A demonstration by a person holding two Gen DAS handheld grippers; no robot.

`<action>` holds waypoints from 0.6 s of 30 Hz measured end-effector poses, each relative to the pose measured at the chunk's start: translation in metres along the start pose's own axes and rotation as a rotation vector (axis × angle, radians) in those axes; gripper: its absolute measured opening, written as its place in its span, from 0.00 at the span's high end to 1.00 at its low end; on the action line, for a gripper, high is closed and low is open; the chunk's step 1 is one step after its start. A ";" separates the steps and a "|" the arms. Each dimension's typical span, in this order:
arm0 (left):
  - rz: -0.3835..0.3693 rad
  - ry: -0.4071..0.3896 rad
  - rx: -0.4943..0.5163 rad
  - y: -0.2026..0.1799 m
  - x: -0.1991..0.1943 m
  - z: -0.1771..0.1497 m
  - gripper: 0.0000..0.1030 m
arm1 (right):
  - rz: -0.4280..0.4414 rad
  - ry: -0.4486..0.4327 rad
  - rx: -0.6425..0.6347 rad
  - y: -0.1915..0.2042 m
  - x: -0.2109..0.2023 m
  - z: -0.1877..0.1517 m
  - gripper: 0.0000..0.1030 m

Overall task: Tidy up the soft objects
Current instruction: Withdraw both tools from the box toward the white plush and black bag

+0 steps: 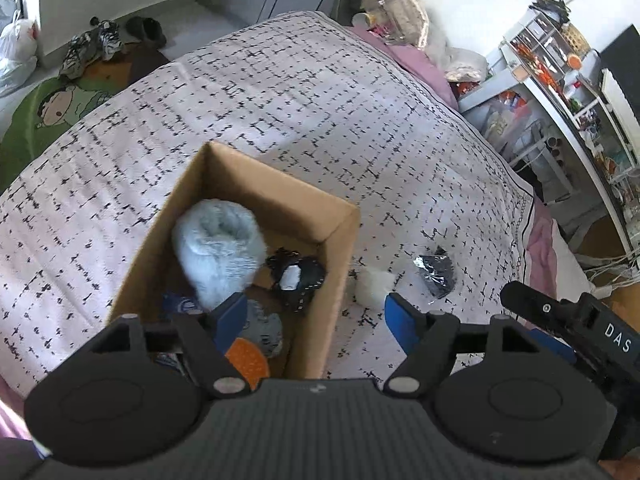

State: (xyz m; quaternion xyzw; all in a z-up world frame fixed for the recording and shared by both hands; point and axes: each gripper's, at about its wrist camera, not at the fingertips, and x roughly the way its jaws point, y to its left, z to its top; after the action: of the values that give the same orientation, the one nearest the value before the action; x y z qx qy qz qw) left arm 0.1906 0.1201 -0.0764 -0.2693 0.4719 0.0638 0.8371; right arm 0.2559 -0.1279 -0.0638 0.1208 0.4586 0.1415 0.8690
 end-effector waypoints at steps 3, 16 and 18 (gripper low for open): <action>-0.003 0.003 0.012 -0.011 0.003 -0.002 0.27 | -0.002 0.003 0.021 -0.016 0.001 0.002 0.01; -0.002 0.004 0.093 -0.068 0.021 -0.006 0.27 | 0.021 0.007 0.129 -0.083 0.018 0.007 0.03; 0.001 0.003 0.100 -0.076 0.025 -0.006 0.27 | 0.030 0.013 0.146 -0.092 0.023 0.007 0.07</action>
State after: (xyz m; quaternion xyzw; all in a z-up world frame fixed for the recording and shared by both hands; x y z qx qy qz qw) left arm 0.2269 0.0490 -0.0695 -0.2271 0.4758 0.0401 0.8488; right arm 0.2867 -0.2061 -0.1082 0.1900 0.4714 0.1213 0.8526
